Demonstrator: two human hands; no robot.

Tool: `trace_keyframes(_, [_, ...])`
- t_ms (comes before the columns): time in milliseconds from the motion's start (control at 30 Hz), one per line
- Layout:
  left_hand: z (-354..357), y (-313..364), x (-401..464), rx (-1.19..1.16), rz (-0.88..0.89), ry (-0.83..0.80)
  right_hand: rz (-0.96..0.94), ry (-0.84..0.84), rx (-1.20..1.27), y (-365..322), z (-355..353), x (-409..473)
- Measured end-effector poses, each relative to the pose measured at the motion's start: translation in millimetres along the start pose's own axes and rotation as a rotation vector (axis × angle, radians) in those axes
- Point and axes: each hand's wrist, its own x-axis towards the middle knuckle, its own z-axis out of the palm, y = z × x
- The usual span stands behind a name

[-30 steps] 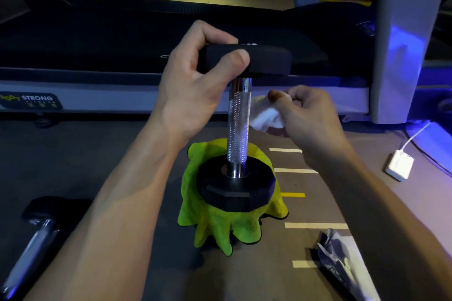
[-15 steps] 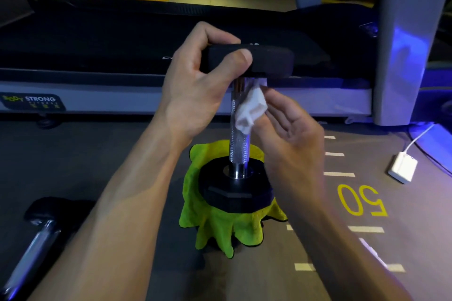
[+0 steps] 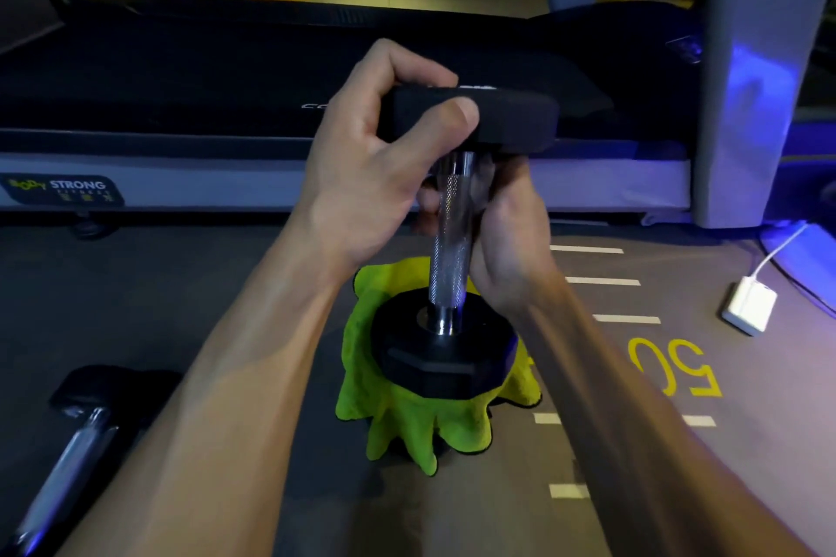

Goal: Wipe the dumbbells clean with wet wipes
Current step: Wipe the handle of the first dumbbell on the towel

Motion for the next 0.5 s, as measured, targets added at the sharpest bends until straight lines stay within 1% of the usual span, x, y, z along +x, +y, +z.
trace_keyframes(33, [0, 0, -1, -0.009, 0.003, 0.002, -0.009, 0.023, -0.018, 4, -1, 0])
trace_keyframes(100, [-4, -1, 0, 0.046, 0.020, 0.034, -0.050, 0.043, -0.171, 10, -1, -8])
trace_keyframes(133, [-5, -1, 2, 0.068, 0.011, 0.042, -0.088, 0.037, -0.304, 10, -2, -14])
trace_keyframes(200, [-7, -1, 6, 0.108, -0.017, 0.049, -0.227, 0.070, -0.560, 7, -1, -25])
trace_keyframes(233, [-8, -2, 7, 0.124, -0.030, 0.055, -0.287, 0.095, -0.585, 6, 0, -29])
trace_keyframes(267, [-7, -3, 8, 0.130, -0.041, 0.058, -0.328, 0.109, -0.557, 6, 0, -33])
trace_keyframes(333, [-7, -4, 9, 0.119, -0.037, 0.066, -0.364, 0.130, -0.440, 8, -4, -39])
trace_keyframes(400, [-6, -4, 9, 0.109, -0.034, 0.069, -0.347, 0.187, -0.398, 11, -15, -35])
trace_keyframes(500, [-6, -3, 8, 0.110, -0.027, 0.071, -0.267, 0.253, -0.410, 7, -28, -22])
